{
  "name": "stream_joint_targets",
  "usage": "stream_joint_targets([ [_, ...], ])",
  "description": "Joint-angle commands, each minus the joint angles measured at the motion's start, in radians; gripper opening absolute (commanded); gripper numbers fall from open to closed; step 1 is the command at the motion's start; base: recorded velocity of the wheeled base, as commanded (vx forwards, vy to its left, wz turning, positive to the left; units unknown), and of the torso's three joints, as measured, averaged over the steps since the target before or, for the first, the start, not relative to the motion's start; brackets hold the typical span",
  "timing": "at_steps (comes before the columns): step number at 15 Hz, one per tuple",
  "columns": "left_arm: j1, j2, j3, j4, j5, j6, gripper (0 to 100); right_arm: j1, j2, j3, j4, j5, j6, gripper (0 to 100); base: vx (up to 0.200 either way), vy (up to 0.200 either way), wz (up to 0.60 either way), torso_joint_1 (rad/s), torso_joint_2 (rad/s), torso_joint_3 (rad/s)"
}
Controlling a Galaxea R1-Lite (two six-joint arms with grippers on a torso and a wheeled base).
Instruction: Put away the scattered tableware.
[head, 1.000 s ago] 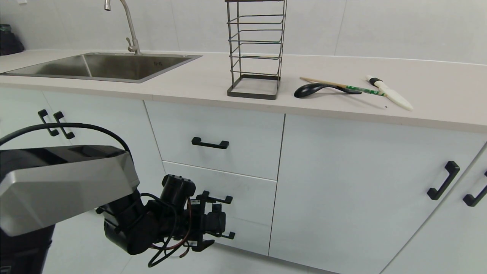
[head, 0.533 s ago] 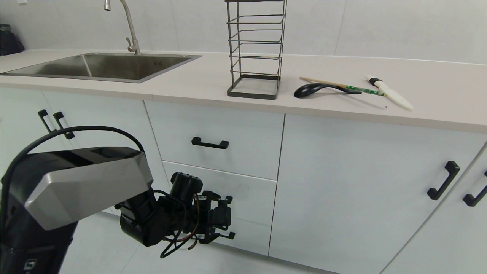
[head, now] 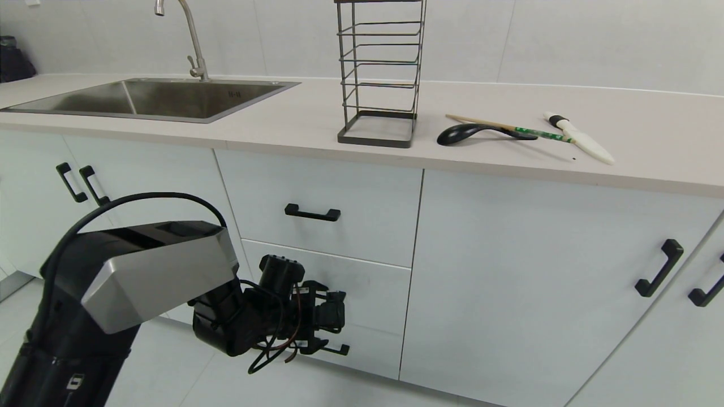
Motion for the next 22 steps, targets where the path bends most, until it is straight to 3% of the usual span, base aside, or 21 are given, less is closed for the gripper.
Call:
stream_joint_targets([
  [1,-0.001,0.023,-0.013,-0.001,0.000,0.000,100,0.000,0.001,0.000,-0.001,0.001,0.000,0,0.000,0.000,0.00,0.000,0.00,0.000],
  [13,-0.006,-0.018,0.070,0.011,0.002,0.002,100,0.000,0.001,0.000,-0.001,0.001,0.000,0,0.000,0.000,0.00,0.000,0.00,0.000],
  [16,-0.006,-0.066,0.137,0.007,0.004,0.000,100,0.000,0.001,0.000,-0.001,0.001,0.000,0,0.000,0.000,0.00,0.000,0.00,0.000],
  [21,-0.020,-0.339,0.255,0.039,0.013,-0.014,100,0.000,0.001,0.000,-0.001,0.001,0.000,0,0.000,0.000,0.00,0.000,0.00,0.000],
  [22,-0.040,-0.492,0.292,0.145,0.011,-0.021,100,0.000,0.001,0.000,-0.001,0.001,0.000,0,0.000,0.000,0.00,0.000,0.00,0.000],
])
